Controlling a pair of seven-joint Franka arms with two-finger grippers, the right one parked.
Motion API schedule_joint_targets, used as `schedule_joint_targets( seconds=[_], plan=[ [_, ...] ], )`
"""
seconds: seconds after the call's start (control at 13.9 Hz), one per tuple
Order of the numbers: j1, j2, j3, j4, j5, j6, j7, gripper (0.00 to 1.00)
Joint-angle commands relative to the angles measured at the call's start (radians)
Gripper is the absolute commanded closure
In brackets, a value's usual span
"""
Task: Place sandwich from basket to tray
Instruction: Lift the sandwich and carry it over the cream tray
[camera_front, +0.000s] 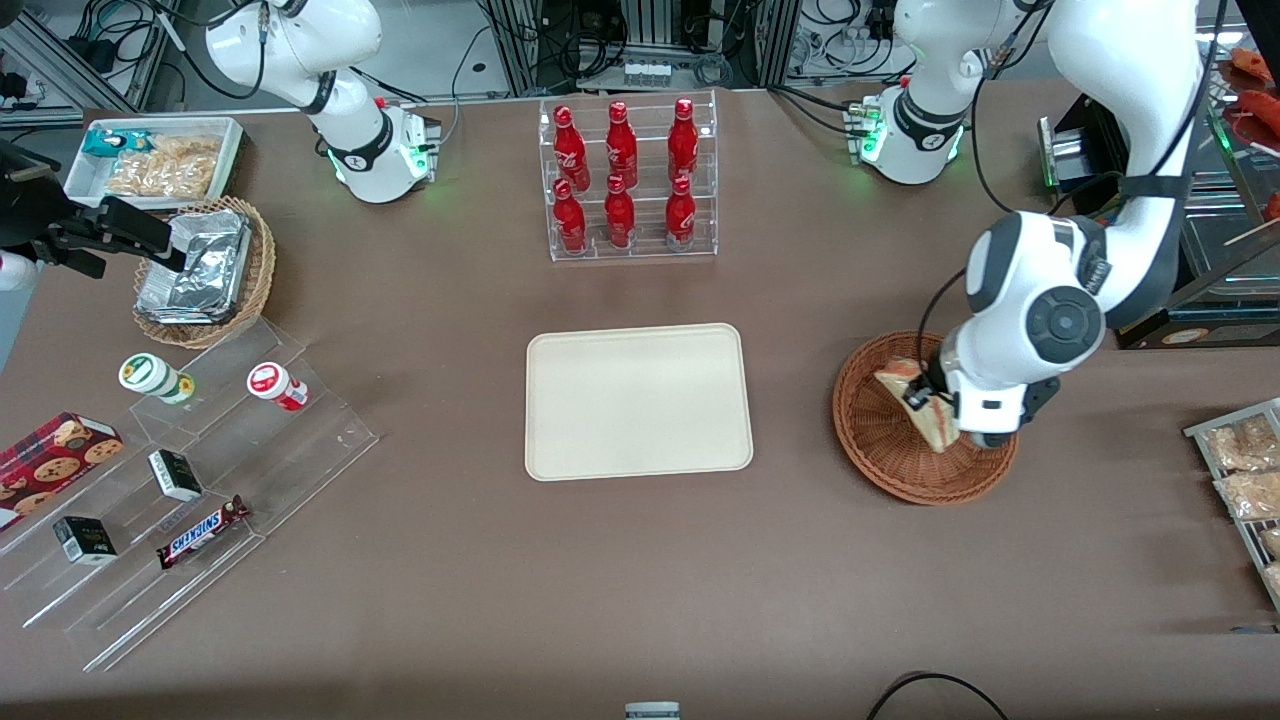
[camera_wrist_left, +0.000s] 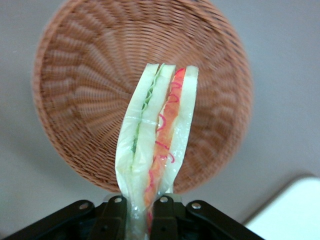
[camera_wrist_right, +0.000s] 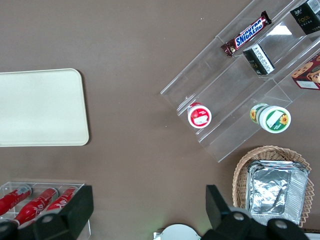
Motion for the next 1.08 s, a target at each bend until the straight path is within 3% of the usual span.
schedule_joint_targets(
  seconds=[0.0, 0.22, 0.29, 0.5, 0.65, 1.01],
  plan=[
    [0.002, 0.025, -0.098, 0.057, 0.012, -0.020, 0.130, 0.93],
    [-0.009, 0.082, -0.222, 0.104, 0.016, -0.007, 0.114, 0.94],
    [-0.056, 0.108, -0.227, 0.128, 0.039, 0.000, 0.079, 0.94],
    [-0.173, 0.235, -0.227, 0.266, 0.194, 0.000, -0.123, 0.94],
    [-0.242, 0.315, -0.227, 0.343, 0.246, 0.000, -0.202, 0.95],
    [-0.380, 0.494, -0.212, 0.548, 0.247, 0.002, -0.239, 0.95]
  ],
)
